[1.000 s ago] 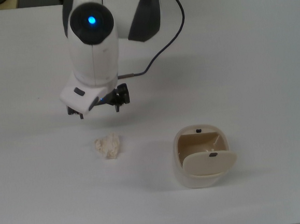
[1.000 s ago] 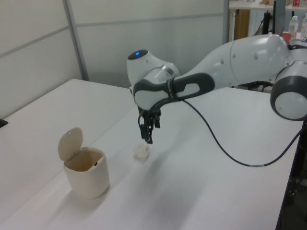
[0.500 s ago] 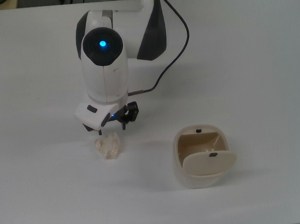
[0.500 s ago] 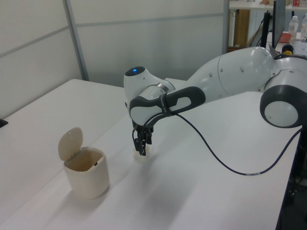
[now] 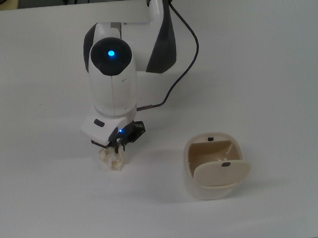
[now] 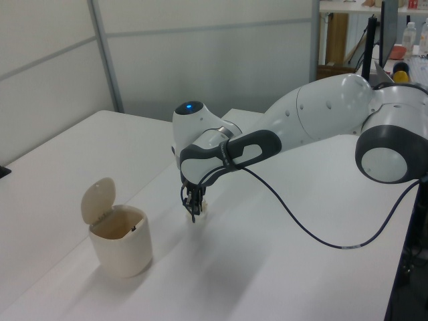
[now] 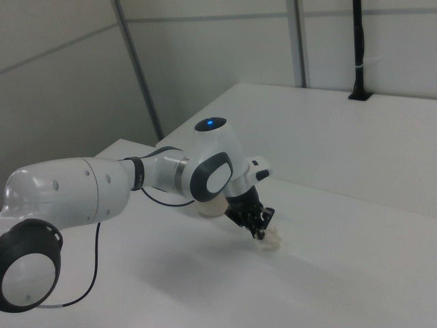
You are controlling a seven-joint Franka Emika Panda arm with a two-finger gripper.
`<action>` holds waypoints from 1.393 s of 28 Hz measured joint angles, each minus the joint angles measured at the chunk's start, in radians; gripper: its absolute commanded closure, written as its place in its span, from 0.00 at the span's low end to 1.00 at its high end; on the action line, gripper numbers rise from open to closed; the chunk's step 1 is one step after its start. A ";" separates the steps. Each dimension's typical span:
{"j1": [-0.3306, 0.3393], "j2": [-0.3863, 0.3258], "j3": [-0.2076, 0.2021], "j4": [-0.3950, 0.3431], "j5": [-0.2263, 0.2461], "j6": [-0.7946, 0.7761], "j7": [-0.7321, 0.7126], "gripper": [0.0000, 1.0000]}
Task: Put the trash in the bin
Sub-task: 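Close the gripper on the crumpled paper ball, then lift the paper ball and carry it over the open cream bin, then open the gripper to drop the paper ball into the bin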
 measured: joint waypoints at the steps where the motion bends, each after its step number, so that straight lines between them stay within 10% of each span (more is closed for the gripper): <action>1: 0.000 0.000 0.000 0.003 0.001 0.000 0.000 1.00; 16: 0.003 -0.118 0.014 0.024 0.098 -0.035 0.000 1.00; 29: 0.014 -0.187 0.188 0.035 0.115 0.056 0.003 0.98; 35: 0.016 -0.159 0.242 0.033 0.115 0.247 0.053 0.00; 39: 0.023 -0.130 0.252 0.032 0.115 0.291 0.073 0.00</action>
